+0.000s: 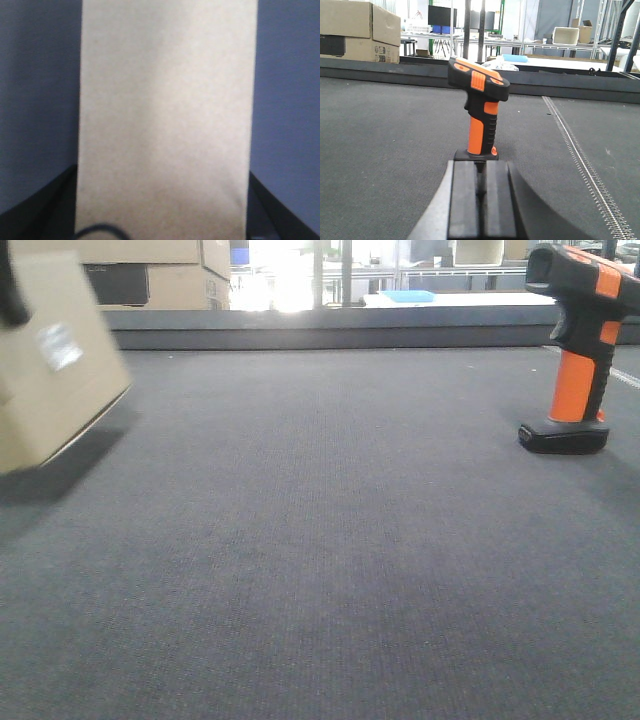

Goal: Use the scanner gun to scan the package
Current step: 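Grasp the cardboard box top with the left gripper and tilt it up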

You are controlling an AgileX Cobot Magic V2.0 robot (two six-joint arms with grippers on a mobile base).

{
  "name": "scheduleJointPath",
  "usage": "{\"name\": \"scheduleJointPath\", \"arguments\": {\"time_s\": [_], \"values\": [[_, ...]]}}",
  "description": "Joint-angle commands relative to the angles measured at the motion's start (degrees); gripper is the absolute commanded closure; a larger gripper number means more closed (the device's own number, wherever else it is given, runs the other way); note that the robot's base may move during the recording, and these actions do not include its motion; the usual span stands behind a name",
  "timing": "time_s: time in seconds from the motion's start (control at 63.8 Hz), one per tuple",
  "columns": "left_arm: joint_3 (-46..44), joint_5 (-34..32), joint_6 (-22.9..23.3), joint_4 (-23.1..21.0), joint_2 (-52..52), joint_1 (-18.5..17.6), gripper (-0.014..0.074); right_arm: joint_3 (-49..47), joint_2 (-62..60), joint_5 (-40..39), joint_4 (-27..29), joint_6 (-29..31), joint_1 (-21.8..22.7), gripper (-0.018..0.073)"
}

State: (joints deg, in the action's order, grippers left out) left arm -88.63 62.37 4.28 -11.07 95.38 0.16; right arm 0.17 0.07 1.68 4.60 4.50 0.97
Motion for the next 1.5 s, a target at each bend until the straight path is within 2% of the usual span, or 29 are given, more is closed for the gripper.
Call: {"name": "scheduleJointPath", "arguments": {"time_s": [0.0, 0.172, 0.392, 0.486, 0.909, 1.003, 1.16, 1.489], "values": [[-1.1, 0.7, 1.2, -6.7, -1.8, -3.1, 0.0708, -0.2, -0.1, -1.4, 0.1, 0.0, 0.0, 0.0721], [-1.1, -7.3, 10.0, -6.5, -1.4, -12.6, 0.0708, -0.2, -0.1, -1.4, 0.1, 0.0, 0.0, 0.0721], [-1.1, -16.5, 17.8, -5.8, 2.1, -24.1, 0.0708, -0.2, -0.1, -1.4, 0.1, 0.0, 0.0, 0.0721], [-1.1, -17.5, 20.0, -5.5, 4.1, -26.1, 0.0708, -0.2, -0.1, -1.1, -2.0, 0.1, 0.0, 0.0721], [-1.1, -16.4, 20.3, -5.7, 7.2, -26.5, 0.0708, -0.2, -0.1, -1.2, -2.0, 0.1, 0.0, 0.0721], [-1.1, -16.3, 20.3, -5.2, 7.2, -26.5, 0.0708, -0.2, -0.1, -4.6, -1.6, 0.1, 0.0, 0.0721], [-1.1, -15.6, 20.3, -5.2, 7.2, -26.5, 0.0708, -8.1, 0.7, 9.8, 1.0, 0.1, 0.0, 0.0721], [-1.1, -15.4, 20.3, -5.2, 7.2, -25.8, 0.0708, -20.4, 20.5, 11.8, -0.8, 0.1, 0.0, 0.0721]]}}
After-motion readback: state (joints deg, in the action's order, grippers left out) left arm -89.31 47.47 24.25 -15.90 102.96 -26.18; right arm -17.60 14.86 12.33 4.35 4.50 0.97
